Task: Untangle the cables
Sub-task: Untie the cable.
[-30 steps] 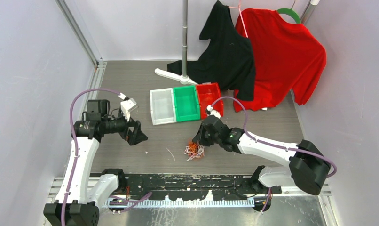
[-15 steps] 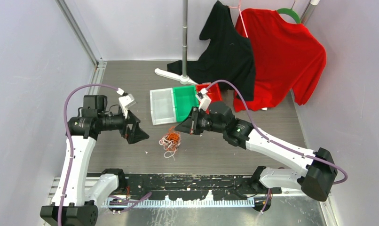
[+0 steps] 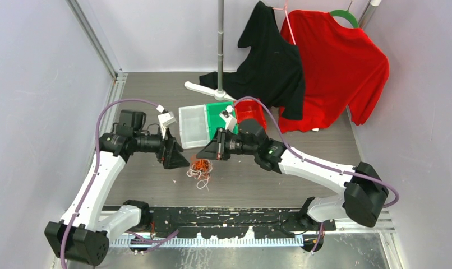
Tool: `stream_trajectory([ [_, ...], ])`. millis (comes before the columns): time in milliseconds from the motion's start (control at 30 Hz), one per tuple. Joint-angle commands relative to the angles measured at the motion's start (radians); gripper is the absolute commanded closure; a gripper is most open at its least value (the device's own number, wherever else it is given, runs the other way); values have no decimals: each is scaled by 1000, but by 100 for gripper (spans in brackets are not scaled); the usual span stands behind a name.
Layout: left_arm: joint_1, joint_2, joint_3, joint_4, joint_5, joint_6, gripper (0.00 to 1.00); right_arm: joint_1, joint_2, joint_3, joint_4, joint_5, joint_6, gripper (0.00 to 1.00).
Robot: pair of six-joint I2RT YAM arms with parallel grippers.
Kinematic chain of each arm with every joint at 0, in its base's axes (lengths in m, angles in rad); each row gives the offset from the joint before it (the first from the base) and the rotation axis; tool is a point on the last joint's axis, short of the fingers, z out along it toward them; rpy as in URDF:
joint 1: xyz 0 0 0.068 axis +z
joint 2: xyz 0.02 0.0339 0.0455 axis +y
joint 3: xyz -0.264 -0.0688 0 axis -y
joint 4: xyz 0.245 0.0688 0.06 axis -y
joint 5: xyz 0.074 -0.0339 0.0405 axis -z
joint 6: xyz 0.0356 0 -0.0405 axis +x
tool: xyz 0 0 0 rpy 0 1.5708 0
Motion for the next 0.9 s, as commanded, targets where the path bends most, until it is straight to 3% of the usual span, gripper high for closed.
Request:
stream_trajectory([
  [0,-15,18,-1,72,35,-7,17,12,13,69,160,-68,52,99],
  [367,-25,32,-2,9,108,65,46,17,90,85,257,-134,114,99],
  [433,-25,31,-12,-8,140,69,58,17,100,89,277,-141,126,99],
  [533,-26,20,-14,-21,139,67,82,17,90,90,255,-138,112,99],
  [567,-26,17,-6,-28,121,69,89,17,83,88,236,-133,99,99],
  [700,-26,-2,43,-45,-13,61,99,15,15,82,56,-69,-29,97],
  [867,-26,-49,80,-36,-134,9,100,15,-69,83,-224,120,-203,92],
])
